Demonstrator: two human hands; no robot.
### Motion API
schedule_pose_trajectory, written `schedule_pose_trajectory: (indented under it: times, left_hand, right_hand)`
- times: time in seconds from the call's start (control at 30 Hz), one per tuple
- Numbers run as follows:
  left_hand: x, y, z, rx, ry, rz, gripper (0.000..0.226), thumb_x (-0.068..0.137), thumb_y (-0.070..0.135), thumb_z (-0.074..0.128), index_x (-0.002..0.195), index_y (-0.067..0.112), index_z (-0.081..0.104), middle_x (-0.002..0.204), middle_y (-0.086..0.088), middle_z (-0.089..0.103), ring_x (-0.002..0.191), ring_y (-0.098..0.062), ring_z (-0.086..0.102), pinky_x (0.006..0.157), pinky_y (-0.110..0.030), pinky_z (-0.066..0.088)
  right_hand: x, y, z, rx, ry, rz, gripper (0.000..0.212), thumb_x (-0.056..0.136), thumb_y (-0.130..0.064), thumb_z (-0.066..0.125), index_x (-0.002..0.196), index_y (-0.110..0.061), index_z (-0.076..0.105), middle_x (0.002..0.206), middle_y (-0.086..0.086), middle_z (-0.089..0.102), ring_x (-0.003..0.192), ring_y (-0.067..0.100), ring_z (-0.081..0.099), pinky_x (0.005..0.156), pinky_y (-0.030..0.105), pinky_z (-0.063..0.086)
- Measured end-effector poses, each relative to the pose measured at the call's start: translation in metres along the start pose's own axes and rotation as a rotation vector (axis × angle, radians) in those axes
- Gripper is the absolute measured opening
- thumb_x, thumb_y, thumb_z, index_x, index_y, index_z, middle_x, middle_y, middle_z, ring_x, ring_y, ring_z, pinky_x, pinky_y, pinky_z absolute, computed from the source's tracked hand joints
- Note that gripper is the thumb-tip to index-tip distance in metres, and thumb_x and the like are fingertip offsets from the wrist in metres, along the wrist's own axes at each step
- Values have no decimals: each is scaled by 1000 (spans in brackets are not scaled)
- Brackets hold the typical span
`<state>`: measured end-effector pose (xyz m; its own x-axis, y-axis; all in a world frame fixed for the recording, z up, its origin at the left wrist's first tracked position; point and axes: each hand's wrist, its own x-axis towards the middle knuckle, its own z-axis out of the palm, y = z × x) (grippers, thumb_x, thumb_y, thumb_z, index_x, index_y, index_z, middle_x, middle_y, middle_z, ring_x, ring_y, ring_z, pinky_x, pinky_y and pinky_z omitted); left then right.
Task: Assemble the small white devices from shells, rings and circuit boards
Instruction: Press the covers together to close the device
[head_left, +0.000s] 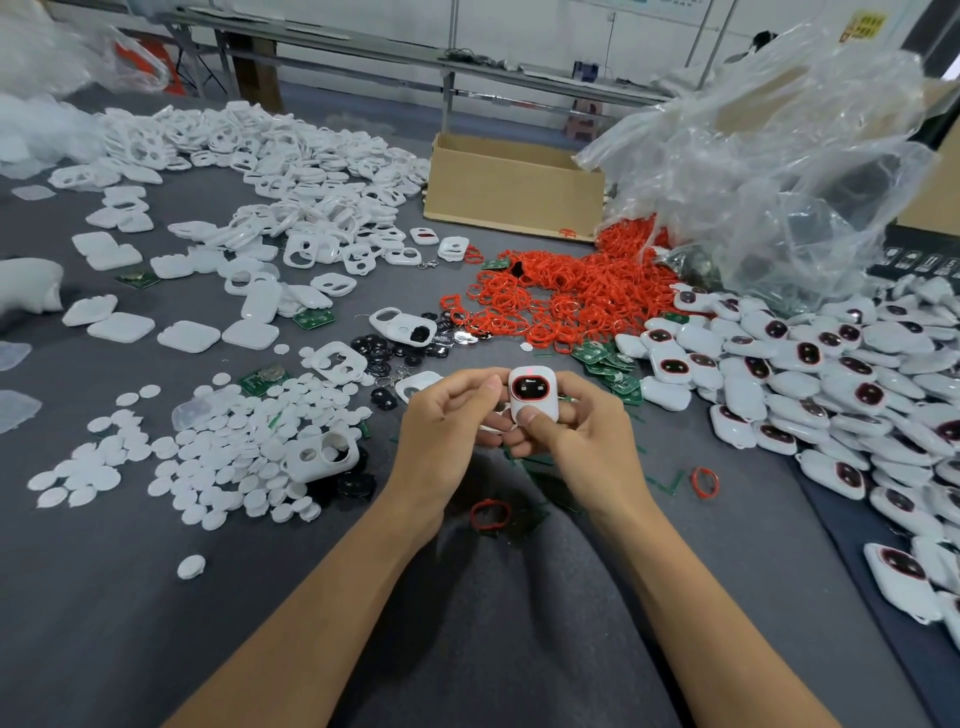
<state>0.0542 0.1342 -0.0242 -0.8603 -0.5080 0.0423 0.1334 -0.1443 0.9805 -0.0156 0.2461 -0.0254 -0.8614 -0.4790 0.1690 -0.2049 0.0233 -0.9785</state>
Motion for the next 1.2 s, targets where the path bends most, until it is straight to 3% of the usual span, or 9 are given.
schedule_pose_trajectory:
  times: [0.3, 0.5, 0.73, 0.8, 0.87, 0.93, 1.03, 1.1, 1.2]
  left_hand:
    - [2, 0, 0, -31, 9, -4, 20, 97, 10, 54, 95, 16, 73, 92, -19, 73, 69, -19, 63, 68, -30, 51]
    - [4, -2, -1, -39, -16, -11, 19, 97, 11, 54, 94, 15, 73, 83, -6, 74, 61, -12, 64, 59, -21, 54]
    - [5, -4, -4, -75, 12, -25, 19, 98, 11, 53, 96, 13, 72, 84, -4, 75, 62, -12, 64, 60, -22, 55]
    - [6, -5, -5, -86, 13, -26, 19, 98, 13, 54, 94, 14, 73, 85, -6, 75, 62, -12, 65, 60, -22, 55]
    - [7, -6, -4, -93, 18, -30, 20, 99, 16, 54, 94, 14, 73, 86, -8, 75, 62, -12, 65, 59, -22, 54]
    - [8, -6, -3, -97, 20, -41, 23, 100, 19, 52, 95, 12, 73, 87, -9, 75, 61, -13, 65, 58, -21, 53]
    - [10, -7, -3, -102, 20, -57, 26, 101, 24, 50, 95, 11, 73, 88, -9, 75, 63, -14, 66, 58, -23, 54]
    - [11, -8, -3, -109, 25, -58, 28, 101, 26, 50, 94, 12, 73, 88, -9, 75, 64, -16, 66, 58, -24, 54]
    - [12, -8, -3, -98, 29, -60, 29, 101, 26, 49, 93, 12, 73, 88, -10, 75, 64, -16, 66, 58, -24, 54]
  right_hand:
    - [-2, -2, 2, 18, -11, -18, 15, 90, 3, 57, 101, -4, 64, 67, 8, 69, 58, 19, 63, 57, 28, 52]
    - [-4, -10, -3, 17, -15, 7, 20, 88, 10, 56, 103, -1, 65, 67, 10, 68, 55, 18, 62, 53, 26, 51]
    - [-9, -21, -32, 193, 113, 207, 16, 89, 12, 51, 101, 4, 58, 75, 18, 63, 50, 15, 58, 47, 19, 47]
    - [-7, -25, -75, -152, 340, 116, 3, 89, 2, 57, 90, -1, 59, 73, 14, 65, 53, 18, 63, 51, 23, 50]
    - [-1, -35, -130, -670, 558, 20, 17, 88, -17, 59, 77, -6, 52, 69, 14, 67, 68, 31, 67, 66, 39, 54]
    - [9, -47, -180, -931, 662, 29, 23, 88, -27, 48, 87, -5, 56, 82, 26, 66, 83, 42, 63, 81, 50, 49]
    - [30, -65, -233, -1149, 605, 292, 46, 96, -10, 44, 142, -5, 38, 136, 33, 45, 122, 49, 44, 103, 50, 35]
    - [40, -70, -243, -1252, 517, 319, 63, 89, 4, 50, 147, -4, 27, 148, 31, 27, 131, 50, 32, 107, 50, 30]
    - [55, -71, -220, -1336, 299, 71, 49, 87, 2, 57, 136, 0, 47, 139, 27, 45, 128, 41, 41, 107, 43, 30]
